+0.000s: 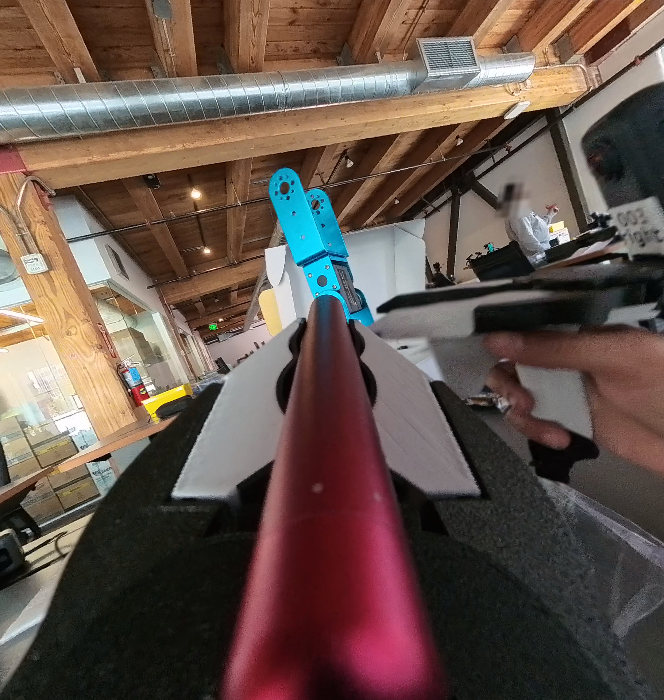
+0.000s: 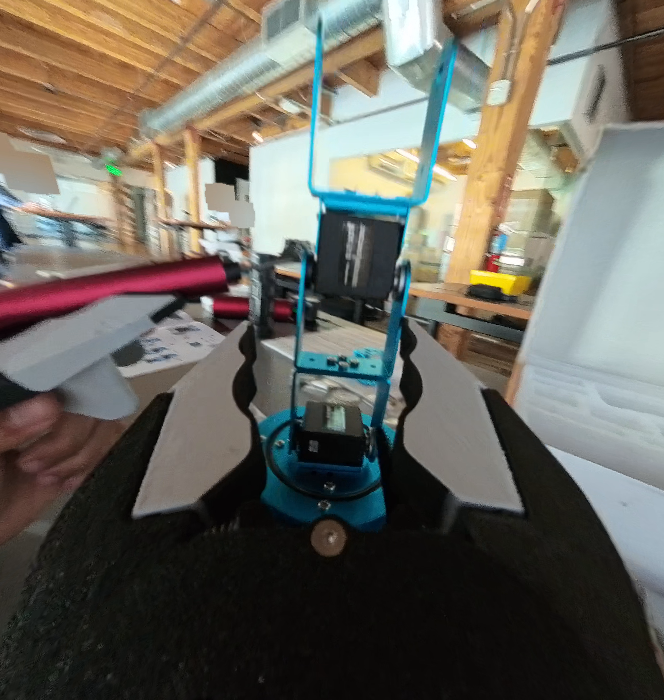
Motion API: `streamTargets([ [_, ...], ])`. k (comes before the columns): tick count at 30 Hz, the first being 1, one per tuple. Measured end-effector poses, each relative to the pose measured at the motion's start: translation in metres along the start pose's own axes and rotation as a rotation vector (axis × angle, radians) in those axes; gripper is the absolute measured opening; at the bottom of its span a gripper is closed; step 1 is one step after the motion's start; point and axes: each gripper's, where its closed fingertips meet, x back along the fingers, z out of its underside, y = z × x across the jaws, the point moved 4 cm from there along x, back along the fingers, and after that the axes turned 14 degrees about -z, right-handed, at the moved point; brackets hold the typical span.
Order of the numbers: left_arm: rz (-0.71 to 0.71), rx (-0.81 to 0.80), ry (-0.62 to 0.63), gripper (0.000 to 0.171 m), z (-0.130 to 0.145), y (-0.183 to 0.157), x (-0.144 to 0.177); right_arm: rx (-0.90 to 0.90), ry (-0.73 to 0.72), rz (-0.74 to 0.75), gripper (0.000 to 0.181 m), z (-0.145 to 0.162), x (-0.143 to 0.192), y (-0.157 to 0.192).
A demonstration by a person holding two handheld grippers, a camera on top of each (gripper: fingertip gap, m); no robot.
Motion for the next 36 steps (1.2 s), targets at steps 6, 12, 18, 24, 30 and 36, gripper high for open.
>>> streamTargets([
  [6, 0.009, 0.041, 0.009, 0.022, 0.000, 0.001, 0.000, -0.300, -0.013, -0.472, 0.087, -0.035, 0.010, -0.034],
  [12, 0.026, 0.085, 0.022, 0.022, 0.000, 0.003, 0.000, -0.383, 0.244, -0.992, 0.084, -0.036, -0.017, -0.042],
  [18, 0.066, 0.181, 0.052, 0.022, 0.000, 0.009, -0.001, -0.371, 0.200, -1.177, 0.057, -0.031, -0.031, -0.043],
  [24, 0.132, 0.208, 0.074, 0.022, -0.001, 0.016, -0.004, -0.329, 0.158, -1.208, 0.031, -0.023, -0.039, -0.047],
  [30, 0.177, 0.226, 0.115, 0.021, -0.002, 0.021, -0.008, -0.338, 0.133, -1.245, 0.028, -0.022, -0.039, -0.049],
  [36, 0.228, 0.297, 0.168, 0.021, -0.002, 0.031, -0.014, -0.369, 0.109, -1.283, 0.025, -0.021, -0.041, -0.050],
])
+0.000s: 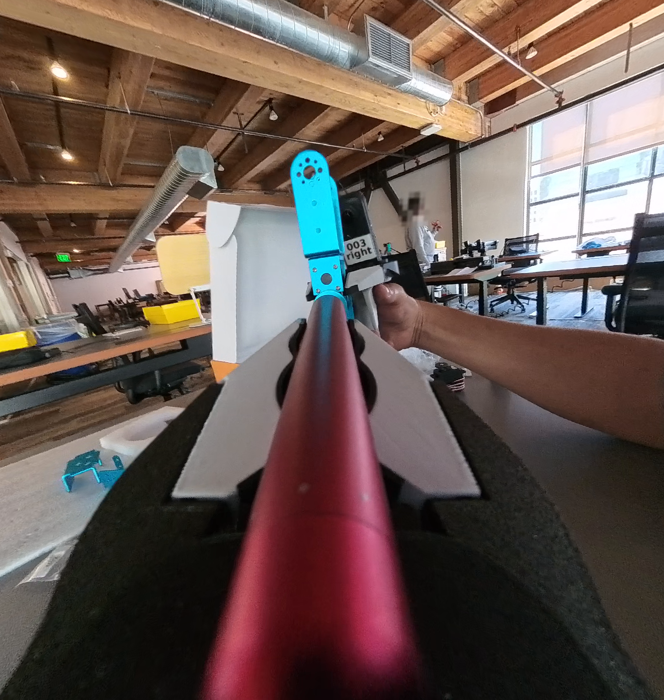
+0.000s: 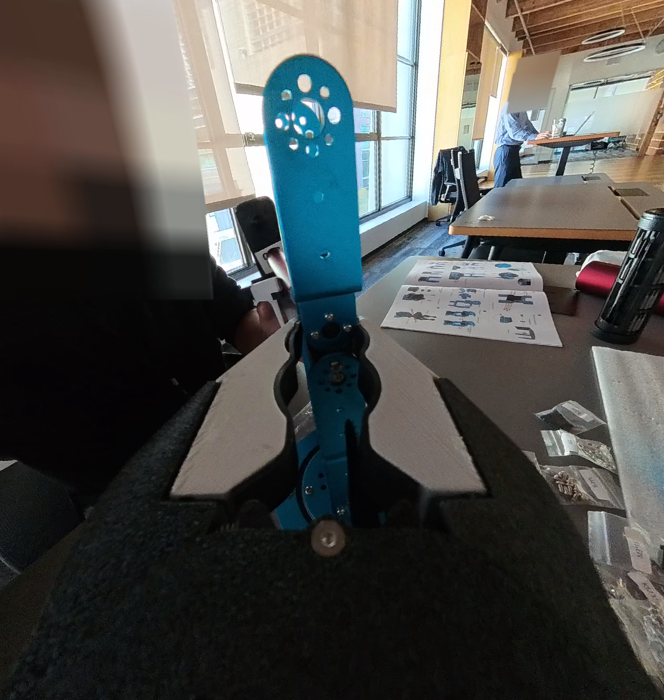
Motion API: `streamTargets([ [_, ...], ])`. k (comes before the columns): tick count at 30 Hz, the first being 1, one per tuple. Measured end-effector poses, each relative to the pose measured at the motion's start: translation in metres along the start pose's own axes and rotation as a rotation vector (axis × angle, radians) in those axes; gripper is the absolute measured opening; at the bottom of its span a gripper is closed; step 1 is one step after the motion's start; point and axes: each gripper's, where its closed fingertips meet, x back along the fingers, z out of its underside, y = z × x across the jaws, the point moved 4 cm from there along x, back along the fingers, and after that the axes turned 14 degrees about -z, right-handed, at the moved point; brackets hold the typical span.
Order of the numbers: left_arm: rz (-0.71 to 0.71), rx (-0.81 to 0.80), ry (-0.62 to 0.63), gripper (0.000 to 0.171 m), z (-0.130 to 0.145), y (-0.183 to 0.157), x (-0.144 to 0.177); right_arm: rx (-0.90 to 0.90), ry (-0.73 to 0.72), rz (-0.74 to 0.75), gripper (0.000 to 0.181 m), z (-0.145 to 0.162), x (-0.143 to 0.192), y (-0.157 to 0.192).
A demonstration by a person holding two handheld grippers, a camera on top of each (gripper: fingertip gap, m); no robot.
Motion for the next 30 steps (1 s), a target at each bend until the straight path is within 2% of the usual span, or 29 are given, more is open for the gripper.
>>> streamTargets([
  [7, 0.045, 0.138, 0.037, 0.021, 0.000, 0.010, -0.003, -0.009, -0.026, -0.040, 0.022, 0.001, -0.001, -0.001],
  [17, 0.121, 0.220, 0.073, 0.021, 0.001, 0.019, -0.006, -0.002, -0.011, -0.015, 0.023, 0.002, -0.001, 0.001],
  [20, 0.137, 0.251, 0.080, 0.021, 0.001, 0.022, -0.007, -0.022, 0.016, 0.012, 0.054, 0.006, -0.002, 0.004],
  [21, 0.143, 0.264, 0.084, 0.021, 0.001, 0.023, -0.008, -0.024, 0.029, 0.021, 0.056, 0.008, -0.002, 0.004],
  [30, 0.157, 0.226, 0.079, 0.021, 0.001, 0.023, -0.008, 0.040, 0.076, -0.034, 0.039, 0.014, -0.024, -0.001],
])
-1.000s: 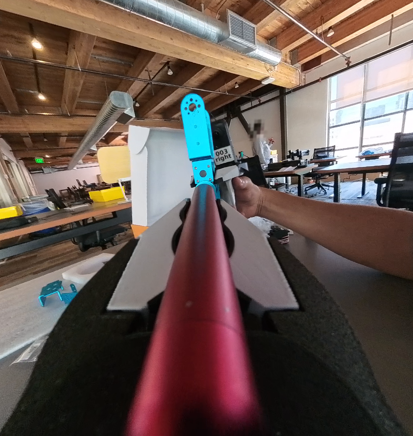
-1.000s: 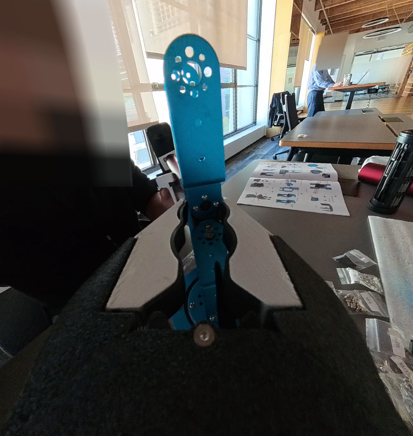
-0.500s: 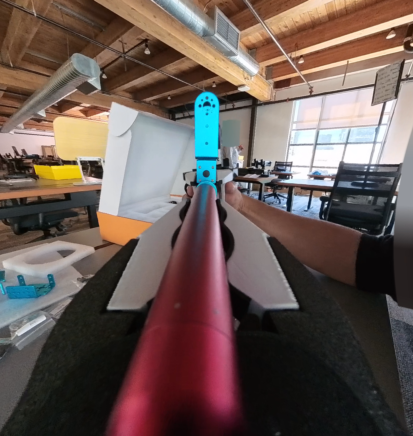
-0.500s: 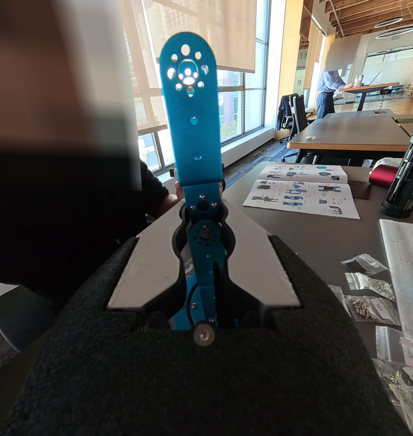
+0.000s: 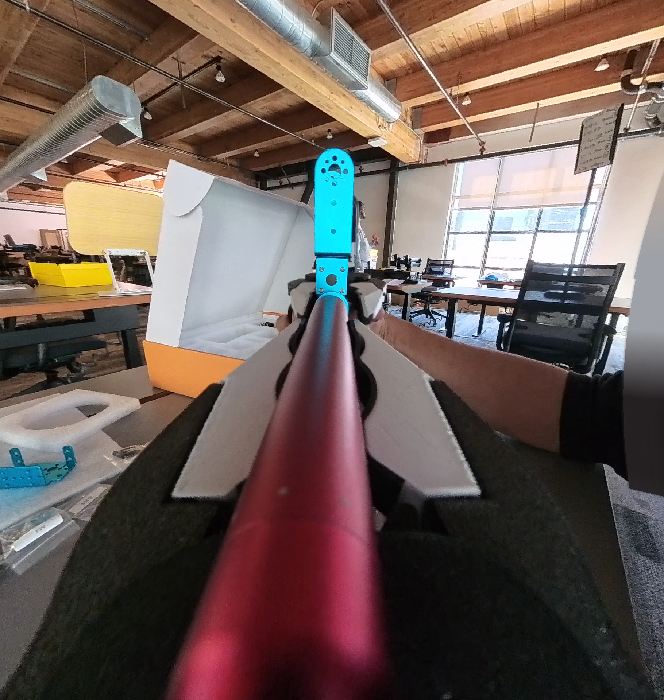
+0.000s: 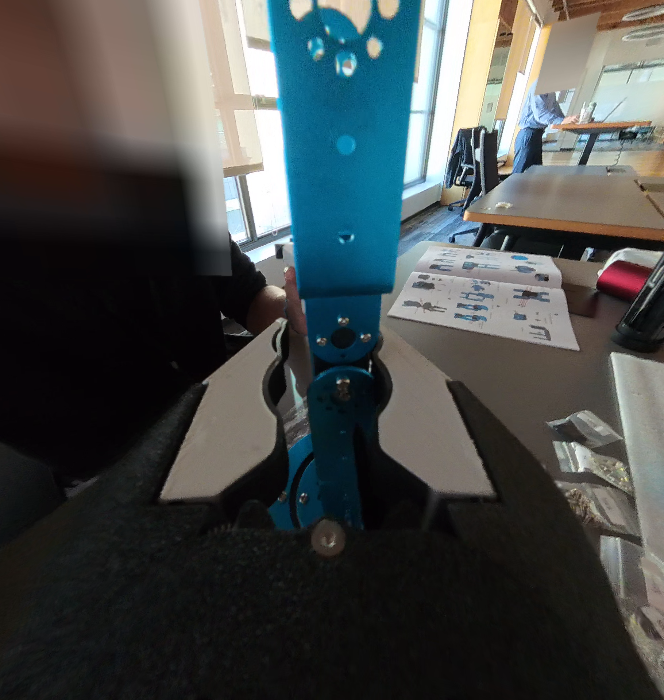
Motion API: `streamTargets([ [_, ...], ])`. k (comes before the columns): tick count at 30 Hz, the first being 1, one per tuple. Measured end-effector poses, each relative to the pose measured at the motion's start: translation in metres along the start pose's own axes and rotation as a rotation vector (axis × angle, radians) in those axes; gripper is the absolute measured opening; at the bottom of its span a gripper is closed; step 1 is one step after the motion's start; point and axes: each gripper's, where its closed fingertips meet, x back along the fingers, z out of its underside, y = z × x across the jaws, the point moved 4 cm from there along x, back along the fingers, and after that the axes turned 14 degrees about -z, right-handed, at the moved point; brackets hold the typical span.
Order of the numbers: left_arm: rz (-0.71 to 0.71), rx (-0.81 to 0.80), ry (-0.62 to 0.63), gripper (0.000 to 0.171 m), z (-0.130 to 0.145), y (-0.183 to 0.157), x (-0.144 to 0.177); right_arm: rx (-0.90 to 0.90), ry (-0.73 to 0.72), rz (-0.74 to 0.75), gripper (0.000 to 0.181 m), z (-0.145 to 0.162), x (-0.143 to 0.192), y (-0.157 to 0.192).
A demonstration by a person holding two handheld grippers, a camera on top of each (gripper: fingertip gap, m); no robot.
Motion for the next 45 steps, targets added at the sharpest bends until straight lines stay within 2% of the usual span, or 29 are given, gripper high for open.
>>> streamTargets([
  [5, -0.003, -0.002, -0.004, 0.021, 0.0013, -0.0004, 0.0004, 0.018, -0.035, -0.022, 0.025, -0.0022, -0.0006, -0.0024],
  [21, 0.006, 0.028, 0.012, 0.021, -0.0008, 0.0025, -0.0007, -0.021, -0.042, -0.040, 0.025, -0.0018, -0.0001, -0.0049],
  [28, -0.022, -0.035, 0.016, 0.020, -0.0011, -0.0013, 0.0002, -0.025, -0.038, -0.039, 0.025, -0.0018, -0.0001, -0.0050],
  [45, -0.007, -0.032, 0.039, 0.021, -0.0032, -0.0006, -0.0013, -0.051, -0.034, -0.043, 0.024, -0.0019, -0.0005, -0.0056],
])
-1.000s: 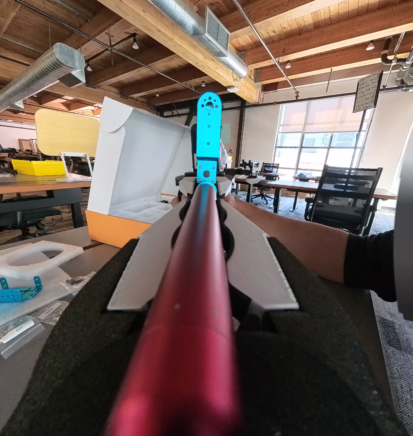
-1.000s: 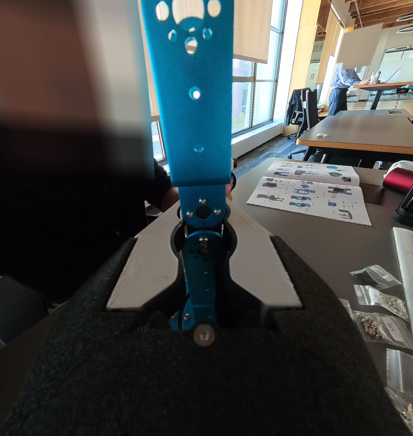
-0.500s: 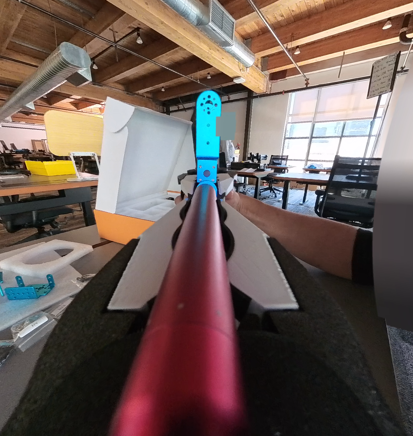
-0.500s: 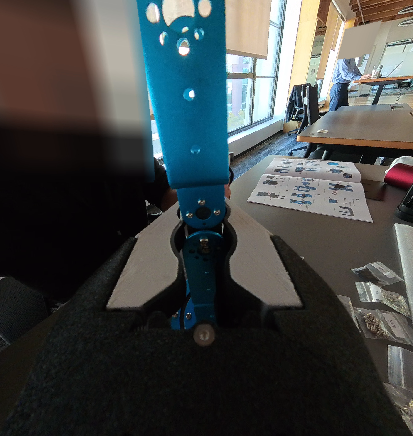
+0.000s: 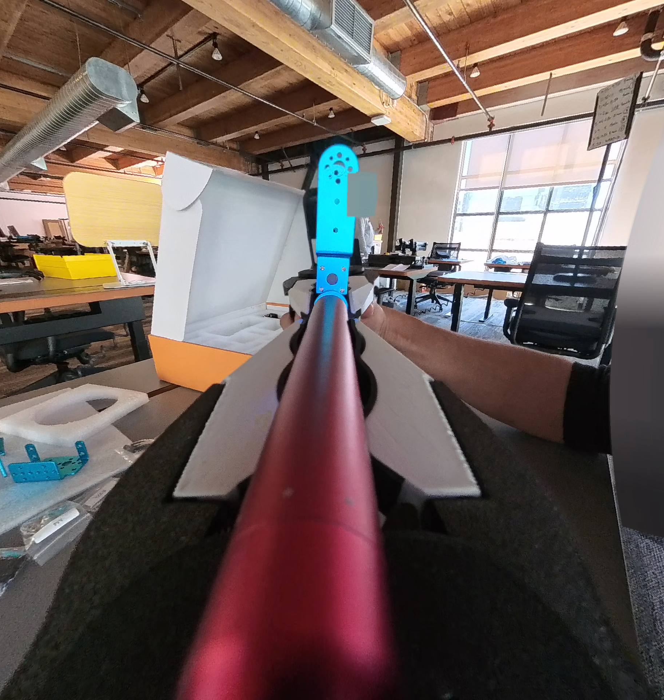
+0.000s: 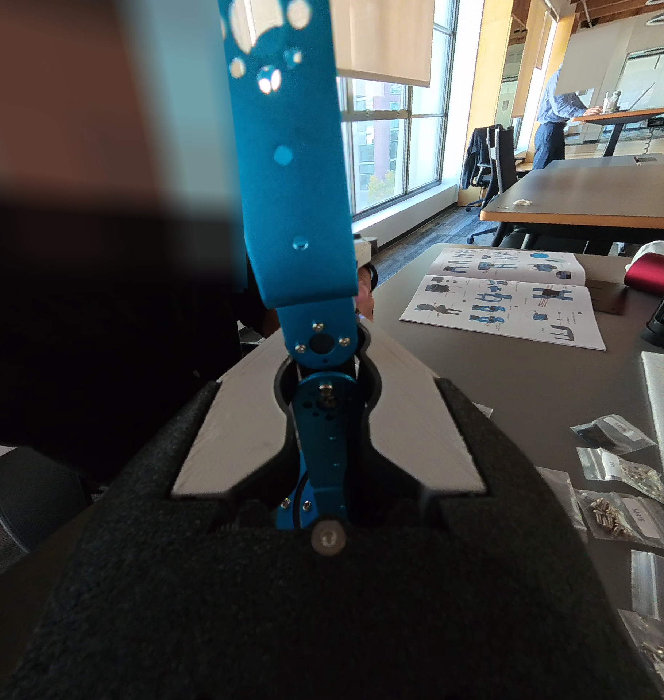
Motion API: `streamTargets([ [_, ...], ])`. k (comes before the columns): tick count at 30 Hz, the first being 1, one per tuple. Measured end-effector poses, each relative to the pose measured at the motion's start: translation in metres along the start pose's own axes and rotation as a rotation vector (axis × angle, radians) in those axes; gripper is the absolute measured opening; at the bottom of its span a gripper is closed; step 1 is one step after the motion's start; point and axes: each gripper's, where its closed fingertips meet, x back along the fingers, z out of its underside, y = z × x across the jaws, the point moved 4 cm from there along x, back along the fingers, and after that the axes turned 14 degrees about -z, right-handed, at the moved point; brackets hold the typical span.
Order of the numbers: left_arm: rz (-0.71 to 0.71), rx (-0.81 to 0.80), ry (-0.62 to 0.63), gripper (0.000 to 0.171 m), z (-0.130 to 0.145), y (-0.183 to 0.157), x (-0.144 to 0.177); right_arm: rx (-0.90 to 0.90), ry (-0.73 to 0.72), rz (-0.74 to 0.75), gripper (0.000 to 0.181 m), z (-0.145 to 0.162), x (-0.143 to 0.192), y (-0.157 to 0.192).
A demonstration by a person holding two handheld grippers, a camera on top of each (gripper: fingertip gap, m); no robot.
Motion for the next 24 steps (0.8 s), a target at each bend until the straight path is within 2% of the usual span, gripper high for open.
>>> streamTargets([
  [6, 0.014, 0.035, 0.002, 0.021, 0.001, 0.003, -0.001, -0.025, 0.025, 0.019, 0.025, -0.001, 0.000, 0.001],
  [9, 0.001, 0.009, 0.001, 0.021, 0.000, 0.003, -0.001, 0.010, 0.060, 0.092, 0.045, -0.007, 0.008, 0.006],
  [14, 0.007, 0.004, 0.008, 0.021, -0.001, 0.002, -0.001, 0.073, 0.019, 0.133, 0.023, -0.018, 0.019, 0.009],
  [17, 0.004, 0.015, 0.007, 0.021, 0.000, 0.003, -0.001, 0.019, -0.006, 0.090, 0.021, -0.018, 0.018, 0.006],
  [24, 0.015, 0.036, 0.015, 0.020, -0.001, 0.004, -0.002, 0.034, -0.017, 0.074, 0.020, -0.017, 0.018, 0.007],
])
